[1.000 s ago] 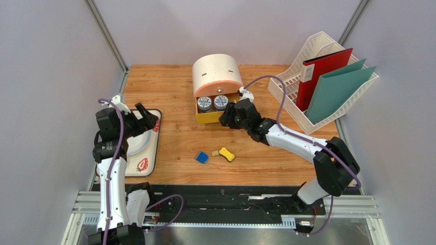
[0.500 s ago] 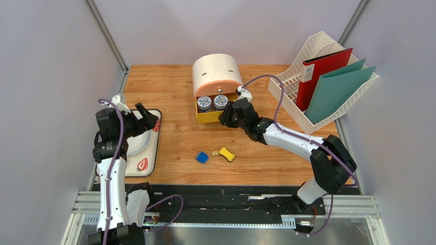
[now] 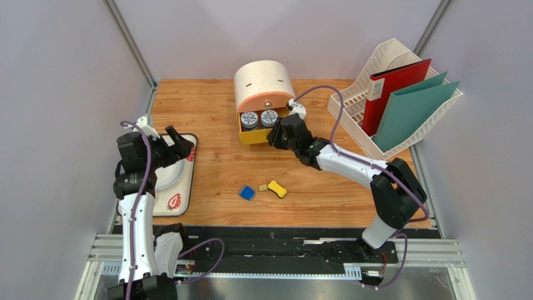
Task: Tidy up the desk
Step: Close the drawer in the storage box.
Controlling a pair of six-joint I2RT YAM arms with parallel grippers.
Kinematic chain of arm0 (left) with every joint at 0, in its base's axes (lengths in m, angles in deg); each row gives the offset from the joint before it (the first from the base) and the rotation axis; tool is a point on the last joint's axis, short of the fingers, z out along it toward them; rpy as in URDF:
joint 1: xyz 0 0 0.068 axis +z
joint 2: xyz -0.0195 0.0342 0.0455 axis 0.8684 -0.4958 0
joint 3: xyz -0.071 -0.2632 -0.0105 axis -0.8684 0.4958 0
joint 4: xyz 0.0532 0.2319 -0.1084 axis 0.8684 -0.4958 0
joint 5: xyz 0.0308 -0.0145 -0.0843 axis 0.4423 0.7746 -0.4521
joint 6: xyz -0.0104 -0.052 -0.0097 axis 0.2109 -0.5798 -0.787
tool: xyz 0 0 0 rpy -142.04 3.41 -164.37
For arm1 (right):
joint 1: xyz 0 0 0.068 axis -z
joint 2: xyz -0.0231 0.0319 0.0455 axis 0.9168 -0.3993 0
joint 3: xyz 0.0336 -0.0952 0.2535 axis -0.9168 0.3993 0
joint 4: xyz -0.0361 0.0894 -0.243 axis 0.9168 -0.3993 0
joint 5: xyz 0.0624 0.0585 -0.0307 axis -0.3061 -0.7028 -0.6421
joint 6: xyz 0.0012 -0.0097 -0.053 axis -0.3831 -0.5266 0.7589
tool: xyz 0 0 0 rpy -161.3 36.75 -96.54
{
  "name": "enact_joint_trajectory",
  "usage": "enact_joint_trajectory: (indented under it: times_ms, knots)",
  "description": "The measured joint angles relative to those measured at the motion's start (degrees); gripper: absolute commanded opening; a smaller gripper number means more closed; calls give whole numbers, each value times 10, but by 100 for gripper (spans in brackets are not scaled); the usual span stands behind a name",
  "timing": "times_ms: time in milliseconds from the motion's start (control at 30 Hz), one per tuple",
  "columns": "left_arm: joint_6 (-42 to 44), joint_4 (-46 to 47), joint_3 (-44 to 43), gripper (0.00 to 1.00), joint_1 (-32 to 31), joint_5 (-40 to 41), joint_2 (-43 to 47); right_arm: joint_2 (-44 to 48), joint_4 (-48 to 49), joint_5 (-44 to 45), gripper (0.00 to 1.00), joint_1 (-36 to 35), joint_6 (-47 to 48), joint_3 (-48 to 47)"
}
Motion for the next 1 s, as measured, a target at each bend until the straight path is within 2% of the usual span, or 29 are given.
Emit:
enact_joint_trajectory:
  times_ms: [33,200,300,467,533,733,1000]
  knots:
    - [0,2,0,99,0,-5,0,-1,2,0,26,1,1,0]
    - [-8,40,7,99,-5,-44,-11,-5,11,0,23,2,2,-1]
    - [-15,55,-24,99,-48,-43,-50,-5,12,0,23,2,3,-1]
    - [-21,104,-143,99,-165,-29,-151,-5,13,1,24,2,3,-1]
    - [-25,137,-191,99,-192,-26,-198,-5,13,0,24,2,3,-1]
    - [-59,221,-280,99,-229,-9,-334,-5,13,0,24,3,4,-1]
    - [-84,237,-391,98,-250,26,-515,-5,14,0,24,3,7,-1]
